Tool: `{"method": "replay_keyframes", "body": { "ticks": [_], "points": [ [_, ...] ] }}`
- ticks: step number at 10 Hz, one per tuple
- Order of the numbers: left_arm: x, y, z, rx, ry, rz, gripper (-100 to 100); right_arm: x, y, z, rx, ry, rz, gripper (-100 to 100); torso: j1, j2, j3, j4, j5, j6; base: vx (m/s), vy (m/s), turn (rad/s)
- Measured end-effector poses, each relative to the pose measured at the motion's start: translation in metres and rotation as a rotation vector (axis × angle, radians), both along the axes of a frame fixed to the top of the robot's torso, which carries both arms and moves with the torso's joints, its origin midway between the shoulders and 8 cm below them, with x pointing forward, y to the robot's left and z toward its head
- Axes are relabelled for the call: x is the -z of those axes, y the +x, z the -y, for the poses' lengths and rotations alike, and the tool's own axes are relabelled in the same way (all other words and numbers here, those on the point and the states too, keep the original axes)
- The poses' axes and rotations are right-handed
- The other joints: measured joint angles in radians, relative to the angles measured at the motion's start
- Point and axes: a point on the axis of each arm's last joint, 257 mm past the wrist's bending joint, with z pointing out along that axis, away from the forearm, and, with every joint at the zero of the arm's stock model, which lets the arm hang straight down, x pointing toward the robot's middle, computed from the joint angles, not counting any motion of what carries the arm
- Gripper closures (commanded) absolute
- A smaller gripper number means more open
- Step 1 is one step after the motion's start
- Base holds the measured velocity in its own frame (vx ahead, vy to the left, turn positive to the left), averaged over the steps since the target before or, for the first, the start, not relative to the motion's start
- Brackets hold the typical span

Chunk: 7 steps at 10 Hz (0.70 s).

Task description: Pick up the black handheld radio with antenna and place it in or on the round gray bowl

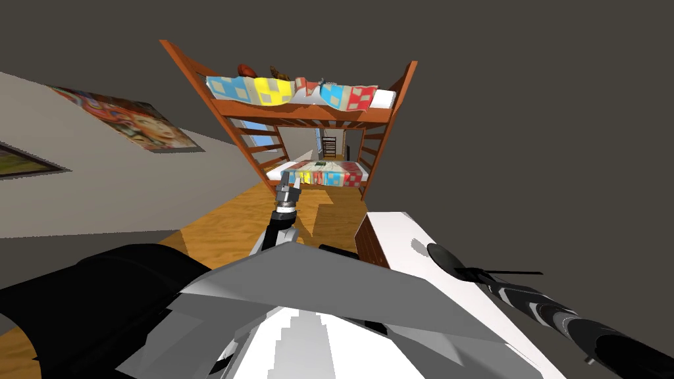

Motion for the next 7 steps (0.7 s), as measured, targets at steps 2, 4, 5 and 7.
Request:
{"method": "replay_keyframes", "body": {
  "ticks": [2, 4, 5, 7],
  "points": [
    [0.0, 0.0, 0.0, 0.0, 0.0, 0.0, 0, -0.007, -0.005, 0.009, 0.007, -0.009, -0.028, 100, 0.001, 0.0, 0.0, 0.0, 0.0, 0.0, 0.112, -0.001, 0.023],
    [0.0, 0.0, 0.0, 0.0, 0.0, 0.0, 0, -0.012, -0.007, 0.017, 0.014, -0.017, -0.052, 100, 0.001, 0.001, 0.0, 0.0, 0.0, 0.0, 0.09, 0.003, 0.029],
    [0.0, 0.0, 0.0, 0.0, 0.0, 0.0, 0, -0.013, -0.009, 0.02, 0.017, -0.021, -0.063, 100, 0.002, 0.002, 0.001, 0.0, 0.0, 0.0, 0.099, 0.009, 0.03],
    [0.0, 0.0, 0.0, 0.0, 0.0, 0.0, 0, -0.019, -0.015, 0.027, 0.027, -0.028, -0.095, 100, 0.002, 0.002, 0.001, 0.0, 0.0, 0.001, 0.056, 0.002, 0.021]
  ]
}}
